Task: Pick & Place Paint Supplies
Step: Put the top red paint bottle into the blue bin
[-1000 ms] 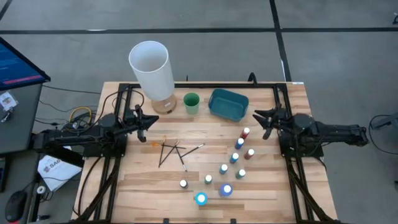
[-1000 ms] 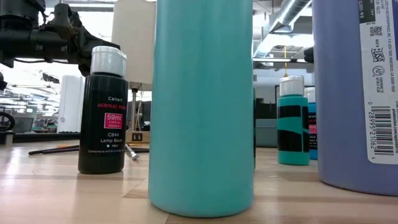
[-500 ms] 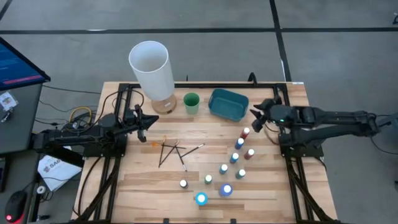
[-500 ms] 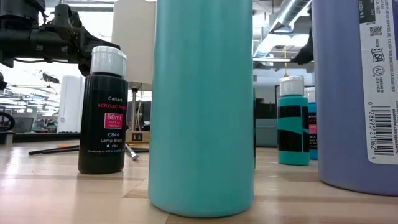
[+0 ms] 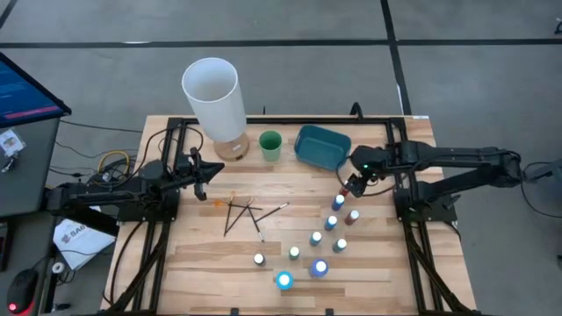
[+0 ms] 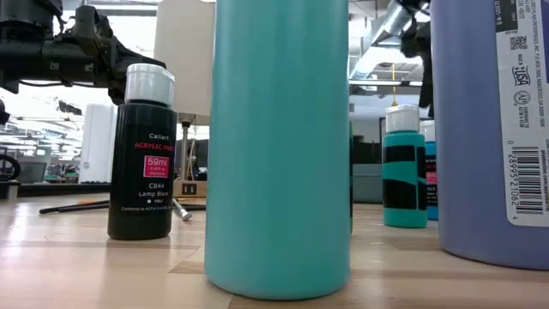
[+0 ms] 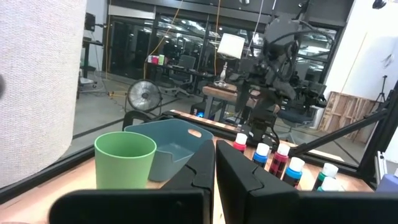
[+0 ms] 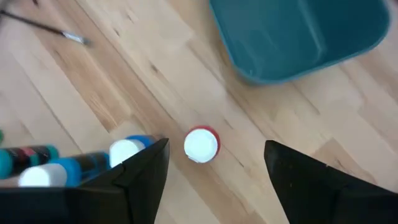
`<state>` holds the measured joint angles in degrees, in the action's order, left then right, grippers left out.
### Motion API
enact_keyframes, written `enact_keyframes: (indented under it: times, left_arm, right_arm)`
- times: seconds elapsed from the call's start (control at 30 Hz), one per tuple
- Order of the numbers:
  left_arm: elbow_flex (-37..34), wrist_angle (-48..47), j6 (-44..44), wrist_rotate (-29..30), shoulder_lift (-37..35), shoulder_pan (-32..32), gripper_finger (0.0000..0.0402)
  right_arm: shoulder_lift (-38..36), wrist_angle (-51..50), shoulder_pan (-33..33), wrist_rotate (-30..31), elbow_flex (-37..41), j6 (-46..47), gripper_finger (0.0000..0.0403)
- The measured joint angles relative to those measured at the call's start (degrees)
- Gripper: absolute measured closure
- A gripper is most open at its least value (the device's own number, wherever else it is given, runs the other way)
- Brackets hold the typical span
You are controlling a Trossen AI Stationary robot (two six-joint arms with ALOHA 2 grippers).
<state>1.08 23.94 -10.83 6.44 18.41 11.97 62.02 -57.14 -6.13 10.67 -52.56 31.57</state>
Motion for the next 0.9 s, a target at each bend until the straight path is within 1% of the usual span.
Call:
enact_keyframes:
  times: [0.2, 0.4, 0.6, 0.9]
  left_arm:
    - [0.0, 0.1, 0.0, -0.02, 0.0, 0.0, 0.0399]
    - [0.0, 0.22, -0.07, -0.04, 0.0, 0.0, 0.0399]
    - [0.0, 0.53, -0.09, -0.12, 0.0, 0.0, 0.0399]
    - [0.0, 0.62, -0.09, -0.24, 0.01, 0.0, 0.0399]
  right_arm:
    - [5.82, 0.12, -0.04, -0.15, 0.0, -0.01, 0.0144]
    - [9.72, 0.13, -0.04, -0.57, 0.0, -0.57, 0.0145]
    - [11.57, 0.55, -0.05, -3.03, 0.0, -1.64, 0.0145]
    - [11.49, 0.59, -2.26, -3.15, 0.02, -3.27, 0.0145]
